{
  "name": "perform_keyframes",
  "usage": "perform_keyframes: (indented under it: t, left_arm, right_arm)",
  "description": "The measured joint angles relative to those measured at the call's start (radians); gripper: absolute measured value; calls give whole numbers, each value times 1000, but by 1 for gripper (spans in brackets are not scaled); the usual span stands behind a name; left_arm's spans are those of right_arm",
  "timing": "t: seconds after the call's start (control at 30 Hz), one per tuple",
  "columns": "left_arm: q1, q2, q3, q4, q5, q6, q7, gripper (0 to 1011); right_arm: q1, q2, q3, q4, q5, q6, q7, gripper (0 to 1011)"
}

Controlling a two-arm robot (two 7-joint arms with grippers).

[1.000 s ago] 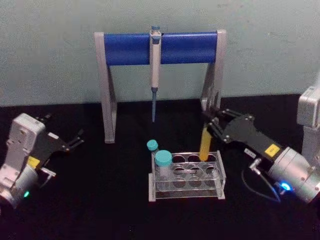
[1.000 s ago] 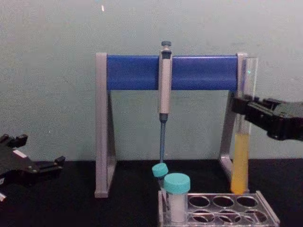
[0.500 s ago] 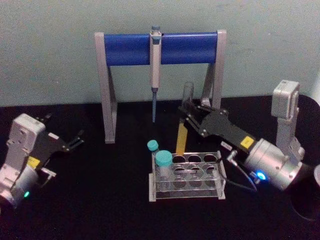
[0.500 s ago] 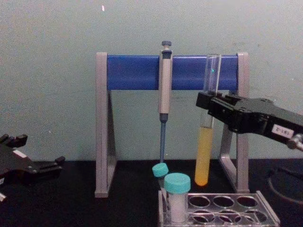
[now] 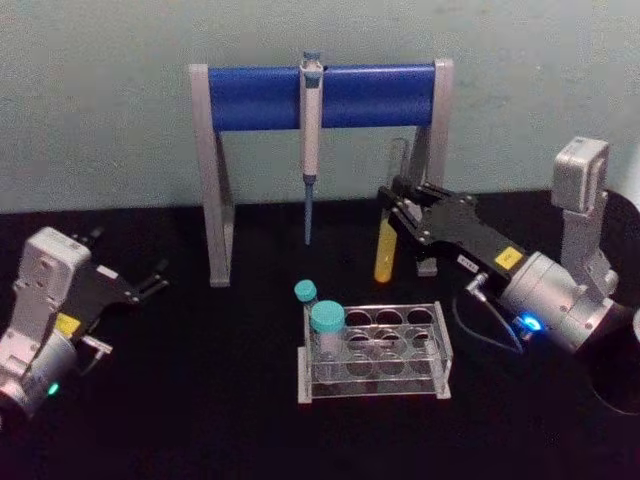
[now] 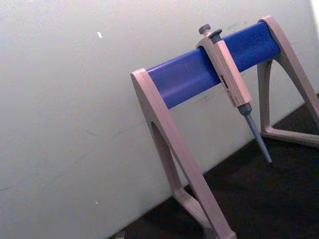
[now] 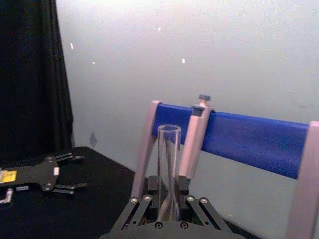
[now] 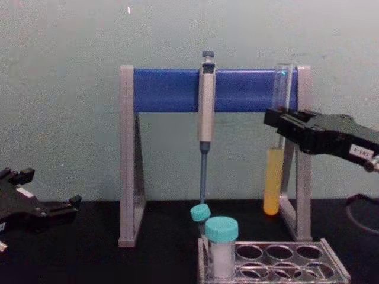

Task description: Pick up the test tube from the test tube rack, shake it, then place it back into the test tube rack.

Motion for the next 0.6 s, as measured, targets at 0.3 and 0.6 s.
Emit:
perform_keyframes:
  t: [0.3,0.6]
  left_arm:
    - [0,0,0,0,0,0,0,1009]
    - [0,0,0,0,0,0,0,1010]
  right_arm:
    - [-20,8,22,-20,-3,2,-17,222]
    - [-21,3,28,-21,-5,2,-16,222]
